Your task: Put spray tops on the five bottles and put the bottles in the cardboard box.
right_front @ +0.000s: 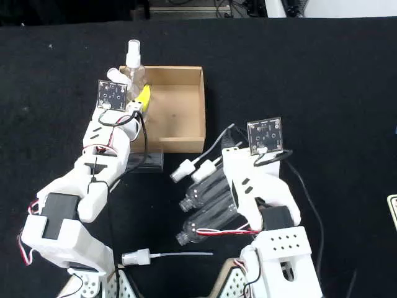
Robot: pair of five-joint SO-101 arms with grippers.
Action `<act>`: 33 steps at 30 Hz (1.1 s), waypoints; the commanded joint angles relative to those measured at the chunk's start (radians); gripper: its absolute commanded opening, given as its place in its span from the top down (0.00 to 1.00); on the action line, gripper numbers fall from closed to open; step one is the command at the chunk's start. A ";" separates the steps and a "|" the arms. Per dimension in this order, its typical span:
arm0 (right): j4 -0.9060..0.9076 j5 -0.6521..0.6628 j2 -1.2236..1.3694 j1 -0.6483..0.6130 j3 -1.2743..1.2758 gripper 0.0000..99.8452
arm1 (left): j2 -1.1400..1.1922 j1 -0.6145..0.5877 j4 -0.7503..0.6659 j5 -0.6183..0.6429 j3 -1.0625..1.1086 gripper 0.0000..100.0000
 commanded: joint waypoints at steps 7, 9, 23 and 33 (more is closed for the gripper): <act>-0.032 0.000 -0.030 0.003 -0.008 0.97 | 0.052 -0.048 -0.026 -0.005 -0.102 0.97; -0.032 0.000 -0.030 0.003 -0.008 0.97 | 0.066 -0.047 -0.026 -0.002 -0.104 0.97; -0.032 0.000 -0.030 0.003 -0.010 0.97 | 0.066 -0.042 -0.021 0.003 -0.108 0.97; -0.032 0.000 -0.030 0.003 -0.010 0.97 | 0.066 -0.038 -0.021 0.000 -0.105 0.97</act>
